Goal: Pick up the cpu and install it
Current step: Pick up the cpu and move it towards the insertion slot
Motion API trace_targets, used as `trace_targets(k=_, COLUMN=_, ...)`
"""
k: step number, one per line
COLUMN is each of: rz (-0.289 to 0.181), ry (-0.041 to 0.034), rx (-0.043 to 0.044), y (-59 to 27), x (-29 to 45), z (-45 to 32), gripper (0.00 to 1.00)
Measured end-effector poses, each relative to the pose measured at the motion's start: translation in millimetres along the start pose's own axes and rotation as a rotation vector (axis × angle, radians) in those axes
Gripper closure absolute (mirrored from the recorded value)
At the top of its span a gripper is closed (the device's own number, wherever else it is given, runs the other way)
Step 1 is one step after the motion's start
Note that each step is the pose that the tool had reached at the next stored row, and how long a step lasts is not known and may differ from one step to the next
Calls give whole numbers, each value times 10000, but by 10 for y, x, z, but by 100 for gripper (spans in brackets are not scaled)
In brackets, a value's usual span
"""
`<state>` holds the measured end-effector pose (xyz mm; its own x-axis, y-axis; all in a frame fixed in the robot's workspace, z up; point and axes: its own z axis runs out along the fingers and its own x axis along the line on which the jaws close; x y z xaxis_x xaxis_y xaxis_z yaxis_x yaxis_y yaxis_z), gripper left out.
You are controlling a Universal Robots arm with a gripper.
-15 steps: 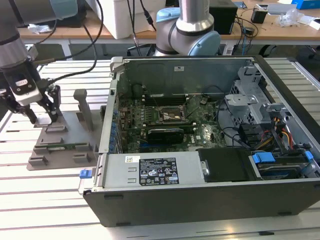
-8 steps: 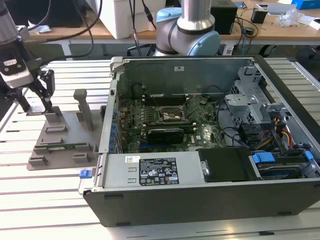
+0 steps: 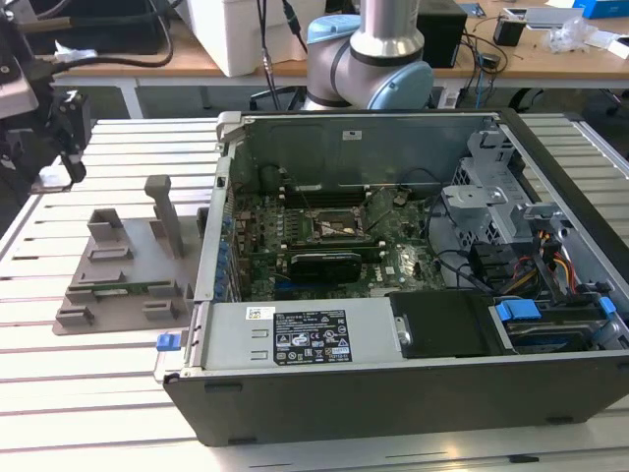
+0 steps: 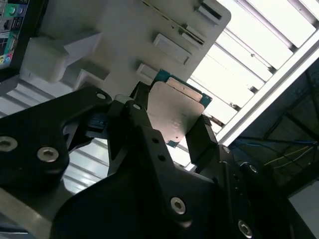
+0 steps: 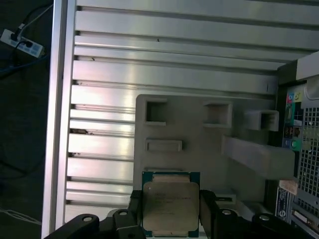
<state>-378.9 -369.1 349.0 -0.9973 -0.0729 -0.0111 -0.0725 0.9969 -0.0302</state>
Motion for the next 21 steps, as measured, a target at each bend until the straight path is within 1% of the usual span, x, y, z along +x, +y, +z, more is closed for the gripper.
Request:
trace_targets(k=3, rz=0, ry=0, rx=-1, y=-3, x=-2, z=-170, gripper=45)
trace_targets(k=4, rz=0, ry=0, rx=0, y=-5, x=-2, z=-215, gripper=45)
trace_targets(k=5, rz=0, ry=0, rx=0, y=-7, x=-4, z=-303, gripper=45)
trace_targets(k=6, rz=0, ry=-1, rx=-1, y=-8, x=-4, z=-339, gripper=45)
trace_targets(k=9, rz=0, ry=-1, rx=-3, y=-8, x=-4, z=-340, gripper=45)
trace_targets(k=11, rz=0, ry=4, rx=-1, y=-8, x=-18, z=-342, gripper=45)
trace_targets(k=13, rz=0, ry=-1, rx=-3, y=-13, x=-83, z=-339, gripper=45)
trace_targets(k=14, rz=-1, ry=-1, rx=-3, y=-17, x=-129, z=-338, gripper=45)
trace_targets(k=15, rz=0, ry=2, rx=-2, y=-23, x=-214, z=-338, gripper=45)
trace_targets(k=16, rz=1, ry=2, rx=-3, y=-27, x=-276, z=-337, gripper=45)
trace_targets(k=17, rz=1, ry=1, rx=-3, y=-30, x=-319, z=-335, gripper=45)
trace_targets(k=18, rz=-1, ry=4, rx=-2, y=-36, x=-390, z=-336, gripper=45)
trace_targets(k=20, rz=0, ry=3, rx=-3, y=-43, x=-490, z=-333, gripper=45)
trace_targets(k=21, rz=1, ry=5, rx=-3, y=-48, x=-563, z=-333, gripper=45)
